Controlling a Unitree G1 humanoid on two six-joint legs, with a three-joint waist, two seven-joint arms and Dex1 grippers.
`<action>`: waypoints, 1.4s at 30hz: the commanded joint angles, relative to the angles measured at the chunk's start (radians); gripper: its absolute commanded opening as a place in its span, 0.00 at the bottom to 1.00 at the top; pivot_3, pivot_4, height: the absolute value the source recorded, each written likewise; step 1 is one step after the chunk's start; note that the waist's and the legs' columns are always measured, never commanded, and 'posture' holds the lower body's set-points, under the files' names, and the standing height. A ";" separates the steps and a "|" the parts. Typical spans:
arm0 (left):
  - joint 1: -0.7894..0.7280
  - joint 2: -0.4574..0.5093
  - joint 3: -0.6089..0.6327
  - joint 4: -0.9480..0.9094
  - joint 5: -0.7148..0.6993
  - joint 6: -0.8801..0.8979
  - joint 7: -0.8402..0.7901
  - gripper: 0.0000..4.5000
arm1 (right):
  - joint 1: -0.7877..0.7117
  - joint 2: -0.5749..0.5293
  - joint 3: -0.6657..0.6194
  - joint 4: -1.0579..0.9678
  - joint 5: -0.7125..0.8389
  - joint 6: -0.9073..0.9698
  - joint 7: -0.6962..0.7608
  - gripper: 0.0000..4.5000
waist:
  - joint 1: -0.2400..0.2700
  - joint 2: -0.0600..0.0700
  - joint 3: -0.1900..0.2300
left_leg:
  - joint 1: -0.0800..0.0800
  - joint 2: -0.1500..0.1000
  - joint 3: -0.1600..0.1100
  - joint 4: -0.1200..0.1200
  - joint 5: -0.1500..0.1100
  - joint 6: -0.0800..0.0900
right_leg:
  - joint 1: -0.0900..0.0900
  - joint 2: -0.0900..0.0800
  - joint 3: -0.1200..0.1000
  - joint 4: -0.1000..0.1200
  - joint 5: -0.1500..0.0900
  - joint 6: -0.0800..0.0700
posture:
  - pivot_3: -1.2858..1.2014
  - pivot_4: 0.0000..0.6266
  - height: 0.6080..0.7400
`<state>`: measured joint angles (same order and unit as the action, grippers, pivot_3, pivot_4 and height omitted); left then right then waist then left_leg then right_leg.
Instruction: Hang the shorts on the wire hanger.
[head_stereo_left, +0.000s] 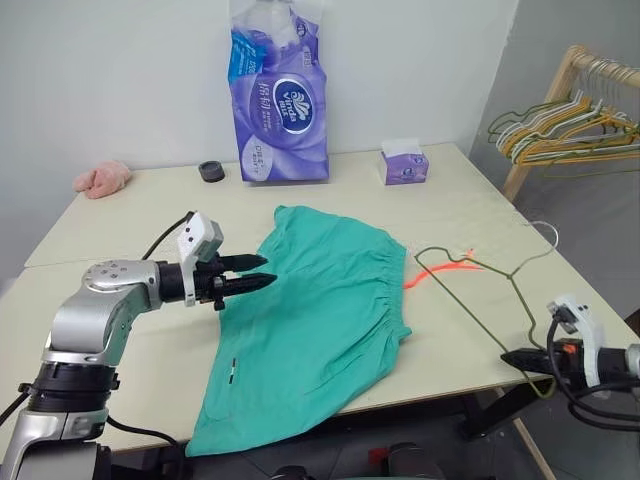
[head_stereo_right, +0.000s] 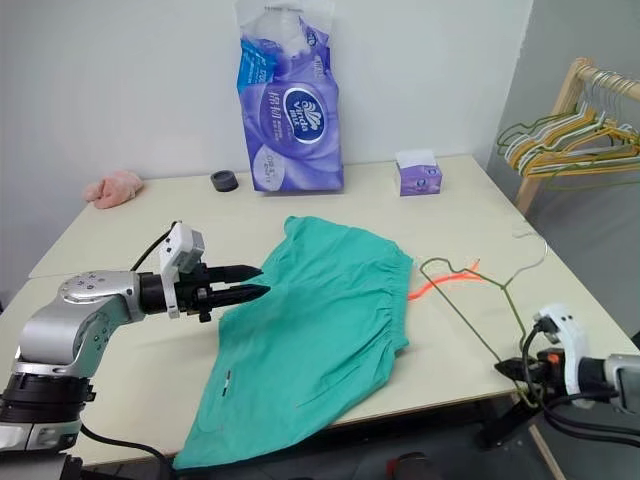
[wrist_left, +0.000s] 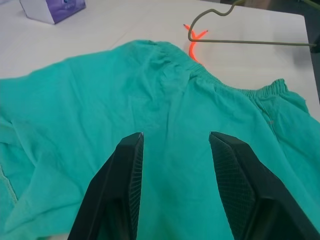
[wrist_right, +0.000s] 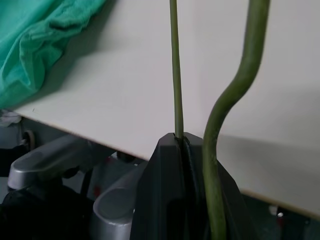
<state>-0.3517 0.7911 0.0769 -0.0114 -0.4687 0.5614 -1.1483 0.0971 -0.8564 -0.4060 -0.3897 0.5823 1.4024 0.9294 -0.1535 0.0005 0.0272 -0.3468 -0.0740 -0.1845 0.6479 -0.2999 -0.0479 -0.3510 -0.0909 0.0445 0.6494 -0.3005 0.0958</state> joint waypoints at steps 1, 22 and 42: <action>-0.016 0.015 0.012 -0.033 -0.011 -0.005 -0.005 0.48 | -0.028 0.018 0.027 -0.051 0.049 0.011 -0.034 0.00 | 0.000 0.000 0.000 | 0.000 0.000 0.000 0.000 0.000 0.000 | 0.000 0.000 0.000 0.000 0.000 0.000 | 0.43 0.00 1.00; 0.009 0.037 0.031 -0.060 -0.018 0.001 0.007 0.48 | -0.095 0.001 0.006 0.137 0.119 0.016 -0.120 0.00 | 0.017 0.000 0.000 | 0.000 0.000 -0.001 0.000 0.000 0.000 | -0.001 0.000 -0.001 0.000 0.000 0.000 | 0.44 0.00 1.00; -0.001 0.038 0.034 -0.040 -0.008 -0.014 0.010 0.48 | -0.230 -0.052 0.243 0.115 0.194 0.006 -0.071 0.00 | 0.014 0.000 0.000 | 0.000 0.000 -0.001 0.000 0.000 0.000 | -0.001 0.001 0.000 0.000 0.000 0.000 | 0.45 0.00 1.00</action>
<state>-0.3449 0.8136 0.0802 -0.0390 -0.4694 0.5601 -1.1436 -0.0971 -0.8904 -0.1725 -0.2682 0.7596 1.4234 0.8315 -0.1393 0.0006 0.0273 -0.3467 -0.0741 -0.1848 0.6478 -0.2999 -0.0479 -0.3519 -0.0900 0.0444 0.6496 -0.3004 0.0958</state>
